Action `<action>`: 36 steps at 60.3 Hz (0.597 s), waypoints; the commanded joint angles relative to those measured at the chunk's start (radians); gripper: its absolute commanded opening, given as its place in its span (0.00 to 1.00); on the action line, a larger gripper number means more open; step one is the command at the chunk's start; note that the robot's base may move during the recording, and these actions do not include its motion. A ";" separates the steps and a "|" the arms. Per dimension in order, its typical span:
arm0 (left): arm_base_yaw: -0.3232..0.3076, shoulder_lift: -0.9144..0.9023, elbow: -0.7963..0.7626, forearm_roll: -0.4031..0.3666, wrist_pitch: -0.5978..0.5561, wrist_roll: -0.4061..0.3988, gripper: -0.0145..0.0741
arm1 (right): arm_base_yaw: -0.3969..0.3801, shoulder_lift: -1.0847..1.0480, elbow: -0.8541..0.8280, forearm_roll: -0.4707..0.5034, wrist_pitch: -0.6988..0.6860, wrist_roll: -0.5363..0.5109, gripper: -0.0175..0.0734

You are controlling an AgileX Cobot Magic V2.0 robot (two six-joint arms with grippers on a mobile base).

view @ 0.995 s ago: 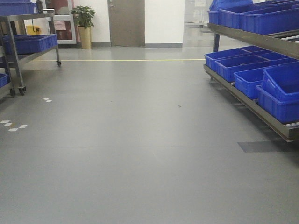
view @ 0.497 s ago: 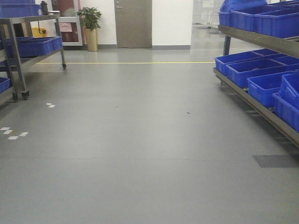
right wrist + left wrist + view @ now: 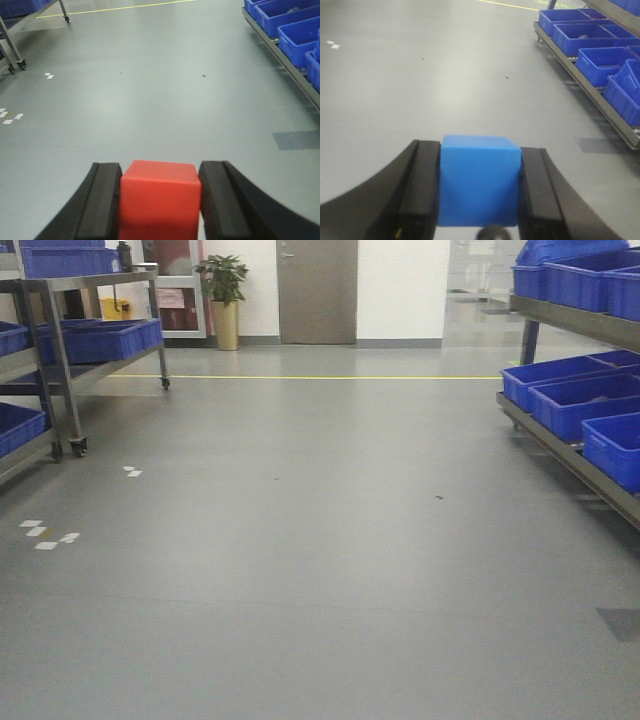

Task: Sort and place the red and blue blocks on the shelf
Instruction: 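Drive forward along the aisle holding both cubes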

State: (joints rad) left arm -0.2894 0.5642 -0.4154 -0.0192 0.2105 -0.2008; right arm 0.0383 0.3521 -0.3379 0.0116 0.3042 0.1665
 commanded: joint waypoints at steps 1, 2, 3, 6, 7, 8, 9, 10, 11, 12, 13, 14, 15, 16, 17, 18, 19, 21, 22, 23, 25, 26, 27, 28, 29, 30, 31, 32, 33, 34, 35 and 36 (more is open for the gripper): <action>-0.001 0.001 -0.029 0.001 -0.093 0.003 0.30 | -0.008 0.003 -0.028 -0.012 -0.090 -0.001 0.25; -0.001 0.001 -0.029 0.001 -0.093 0.003 0.30 | -0.008 0.003 -0.028 -0.012 -0.090 -0.001 0.25; -0.001 0.001 -0.029 0.001 -0.093 0.003 0.30 | -0.008 0.003 -0.028 -0.012 -0.090 -0.001 0.25; -0.001 0.001 -0.029 0.001 -0.093 0.003 0.30 | -0.008 0.003 -0.028 -0.012 -0.090 -0.001 0.25; -0.001 0.001 -0.029 0.001 -0.093 0.003 0.30 | -0.008 0.003 -0.028 -0.012 -0.090 -0.001 0.25; -0.001 0.001 -0.029 0.001 -0.093 0.003 0.30 | -0.008 0.003 -0.028 -0.012 -0.090 -0.001 0.25; -0.001 0.001 -0.029 0.001 -0.093 0.003 0.30 | -0.008 0.003 -0.028 -0.012 -0.090 -0.001 0.25; -0.001 0.001 -0.029 0.001 -0.093 0.003 0.30 | -0.008 0.003 -0.028 -0.012 -0.090 -0.001 0.25; -0.001 0.001 -0.029 0.001 -0.093 0.003 0.30 | -0.008 0.003 -0.028 -0.012 -0.090 -0.001 0.25; -0.001 0.001 -0.029 0.001 -0.093 0.003 0.30 | -0.008 0.003 -0.028 -0.012 -0.090 -0.001 0.25; -0.001 0.001 -0.029 0.001 -0.093 0.003 0.30 | -0.008 0.003 -0.028 -0.012 -0.090 -0.001 0.25; -0.001 0.001 -0.029 0.001 -0.093 0.003 0.30 | -0.008 0.003 -0.028 -0.012 -0.090 -0.001 0.25; -0.001 0.001 -0.029 0.001 -0.093 0.003 0.30 | -0.008 0.003 -0.028 -0.012 -0.090 -0.001 0.25; -0.001 0.001 -0.029 0.001 -0.093 0.003 0.30 | -0.008 0.003 -0.028 -0.012 -0.090 -0.001 0.25; -0.001 0.001 -0.029 0.001 -0.093 0.003 0.30 | -0.008 0.003 -0.028 -0.012 -0.090 -0.001 0.25; -0.001 0.001 -0.029 0.001 -0.093 0.003 0.30 | -0.008 0.003 -0.028 -0.012 -0.090 -0.001 0.25; -0.001 0.001 -0.029 0.001 -0.093 0.003 0.30 | -0.008 0.003 -0.028 -0.012 -0.090 -0.001 0.25; -0.001 0.001 -0.029 0.001 -0.093 0.003 0.30 | -0.008 0.003 -0.028 -0.012 -0.090 -0.001 0.25; -0.001 0.001 -0.029 0.001 -0.093 0.003 0.30 | -0.008 0.003 -0.028 -0.012 -0.090 -0.001 0.25; -0.001 0.001 -0.029 0.001 -0.093 0.003 0.30 | -0.008 0.003 -0.028 -0.012 -0.090 -0.001 0.25; -0.001 0.001 -0.029 0.001 -0.093 0.003 0.30 | -0.008 0.003 -0.028 -0.012 -0.090 -0.001 0.25; -0.001 0.001 -0.029 0.001 -0.093 0.003 0.30 | -0.008 0.003 -0.028 -0.012 -0.090 -0.001 0.25; -0.001 0.001 -0.029 0.001 -0.093 0.003 0.30 | -0.008 0.003 -0.028 -0.012 -0.090 -0.001 0.25; -0.001 0.001 -0.029 0.001 -0.093 0.003 0.30 | -0.008 0.003 -0.028 -0.012 -0.090 -0.001 0.25; -0.001 0.001 -0.029 0.001 -0.093 0.003 0.30 | -0.008 0.003 -0.028 -0.012 -0.090 -0.001 0.25; -0.001 0.001 -0.029 0.001 -0.093 0.003 0.30 | -0.008 0.003 -0.028 -0.012 -0.090 -0.001 0.25; -0.001 0.001 -0.029 0.001 -0.093 0.003 0.30 | -0.008 0.003 -0.028 -0.012 -0.090 -0.001 0.25; -0.001 0.001 -0.029 0.001 -0.093 0.003 0.30 | -0.008 0.003 -0.028 -0.012 -0.090 -0.001 0.25; -0.001 0.001 -0.029 0.001 -0.093 0.003 0.30 | -0.008 0.003 -0.028 -0.012 -0.090 -0.001 0.25; -0.001 0.001 -0.029 0.001 -0.093 0.003 0.30 | -0.008 0.003 -0.028 -0.012 -0.090 -0.001 0.25; -0.001 0.001 -0.029 0.001 -0.093 0.003 0.30 | -0.008 0.003 -0.028 -0.012 -0.090 -0.001 0.25; -0.001 0.001 -0.029 0.001 -0.093 0.003 0.30 | -0.008 0.003 -0.028 -0.012 -0.090 -0.001 0.25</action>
State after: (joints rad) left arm -0.2894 0.5642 -0.4154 -0.0192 0.2105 -0.2008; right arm 0.0383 0.3521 -0.3379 0.0116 0.3042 0.1665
